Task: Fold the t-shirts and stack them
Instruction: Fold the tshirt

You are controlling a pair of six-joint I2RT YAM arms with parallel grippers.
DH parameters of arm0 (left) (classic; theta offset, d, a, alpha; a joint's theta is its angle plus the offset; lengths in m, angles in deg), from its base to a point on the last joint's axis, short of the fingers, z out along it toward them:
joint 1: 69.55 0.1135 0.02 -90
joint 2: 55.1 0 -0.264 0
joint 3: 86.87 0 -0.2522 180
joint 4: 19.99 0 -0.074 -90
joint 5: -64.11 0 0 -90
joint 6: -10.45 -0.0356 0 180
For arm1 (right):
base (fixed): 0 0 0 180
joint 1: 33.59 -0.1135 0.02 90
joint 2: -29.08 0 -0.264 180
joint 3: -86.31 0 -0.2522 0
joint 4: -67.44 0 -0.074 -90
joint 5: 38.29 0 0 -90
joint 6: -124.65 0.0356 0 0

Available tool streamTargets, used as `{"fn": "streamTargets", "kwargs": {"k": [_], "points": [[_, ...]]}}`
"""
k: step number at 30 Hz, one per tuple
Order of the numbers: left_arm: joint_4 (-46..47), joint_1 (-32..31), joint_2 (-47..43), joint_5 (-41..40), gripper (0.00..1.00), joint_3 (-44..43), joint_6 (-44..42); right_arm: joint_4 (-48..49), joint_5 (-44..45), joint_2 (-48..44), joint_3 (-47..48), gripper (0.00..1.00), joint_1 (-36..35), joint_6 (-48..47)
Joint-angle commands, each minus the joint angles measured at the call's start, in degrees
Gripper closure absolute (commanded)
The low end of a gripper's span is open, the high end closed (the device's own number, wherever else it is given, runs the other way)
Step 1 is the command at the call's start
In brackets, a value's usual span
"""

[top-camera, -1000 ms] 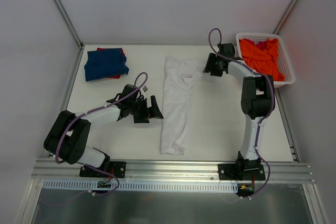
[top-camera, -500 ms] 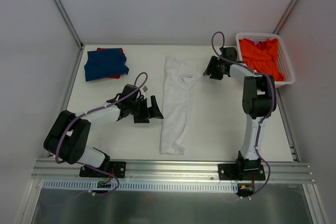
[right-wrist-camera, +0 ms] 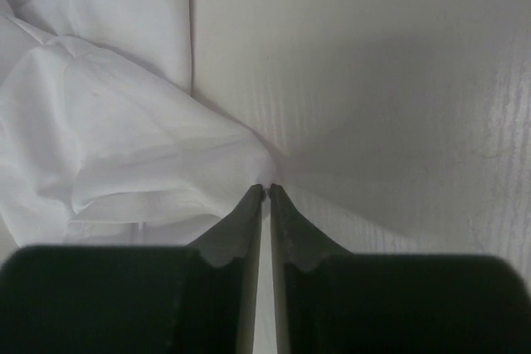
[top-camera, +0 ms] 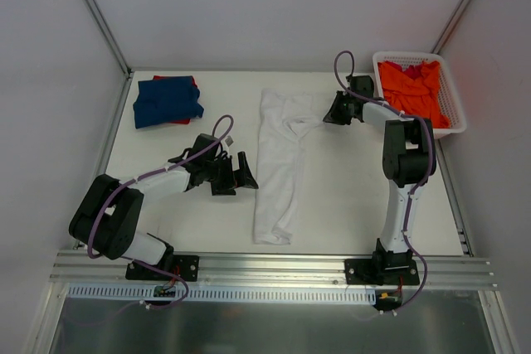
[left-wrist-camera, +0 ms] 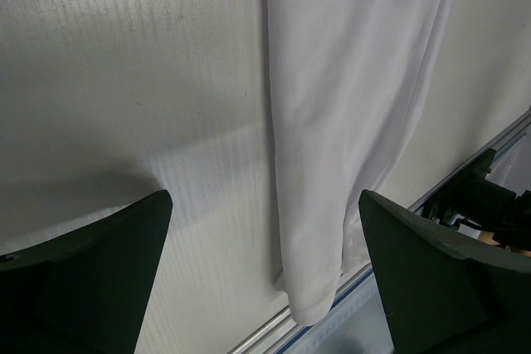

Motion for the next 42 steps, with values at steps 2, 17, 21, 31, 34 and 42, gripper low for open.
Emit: {"fn": "streamTargets", "kwargs": {"k": [2, 17, 21, 31, 34, 42], "points": [[0.9, -0.2, -1.4, 1.2, 0.03, 0.8, 0.5, 2.3, -1.4, 0.1, -0.5, 0.94, 0.1, 0.5], [0.8, -0.2, -1.8, 1.2, 0.02, 1.1, 0.6, 1.1, -1.4, -7.4, 0.0, 1.00, -2.6, -1.1], [0.8, -0.2, -1.8, 1.1, 0.02, 1.3, 0.6, 0.2, -1.0, -9.6, 1.0, 1.00, -4.4, -1.8], [0.9, -0.3, -1.6, 1.2, 0.02, 1.5, 0.5, -2.2, 0.3, -10.6, 5.1, 1.00, -9.9, -2.7], [0.8, -0.3, -1.4, 1.2, 0.02, 1.7, 0.4, -2.5, 0.5, -9.5, 6.3, 1.00, -11.7, -2.8], [0.9, -0.2, -1.6, 1.3, 0.03, 1.9, 0.2, -3.9, 1.2, -4.1, 10.6, 1.00, -16.1, -2.6]]}}
